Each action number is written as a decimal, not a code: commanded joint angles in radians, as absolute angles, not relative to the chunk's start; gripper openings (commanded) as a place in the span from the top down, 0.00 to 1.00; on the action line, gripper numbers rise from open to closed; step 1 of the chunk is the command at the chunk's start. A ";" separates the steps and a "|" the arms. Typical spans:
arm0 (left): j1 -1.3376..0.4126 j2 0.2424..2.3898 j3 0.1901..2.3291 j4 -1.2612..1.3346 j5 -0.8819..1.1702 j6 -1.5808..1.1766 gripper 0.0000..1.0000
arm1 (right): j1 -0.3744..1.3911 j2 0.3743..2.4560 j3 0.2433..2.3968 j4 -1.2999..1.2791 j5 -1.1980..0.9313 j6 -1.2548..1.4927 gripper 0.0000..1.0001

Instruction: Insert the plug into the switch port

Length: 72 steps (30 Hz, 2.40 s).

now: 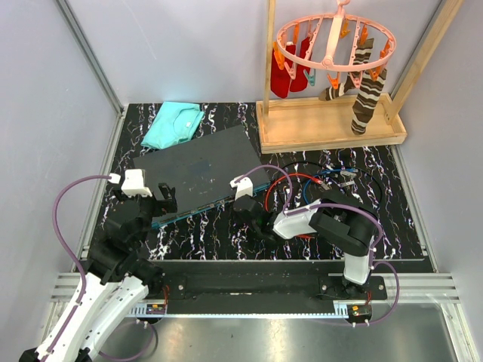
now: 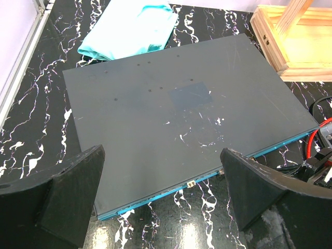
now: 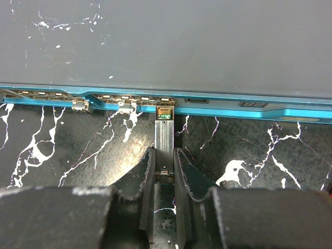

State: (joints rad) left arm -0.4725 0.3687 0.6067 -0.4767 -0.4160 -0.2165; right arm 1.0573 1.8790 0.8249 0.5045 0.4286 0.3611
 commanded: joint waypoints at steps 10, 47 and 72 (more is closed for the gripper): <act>-0.477 0.373 0.612 -0.431 -0.426 -0.204 0.01 | 1.043 1.847 0.845 0.592 0.497 0.362 1.00; -0.477 0.377 0.611 -0.431 -0.428 -0.203 0.01 | 1.031 1.793 0.868 0.604 0.505 0.314 1.00; -0.477 0.390 0.612 -0.434 -0.426 -0.204 0.01 | 1.025 1.901 0.850 0.707 0.525 0.327 1.00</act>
State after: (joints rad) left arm -0.4728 0.3775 0.6067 -0.4770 -0.4160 -0.2161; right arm 1.0538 1.8854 0.8249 0.5209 0.4351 0.3183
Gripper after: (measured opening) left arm 0.985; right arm 0.207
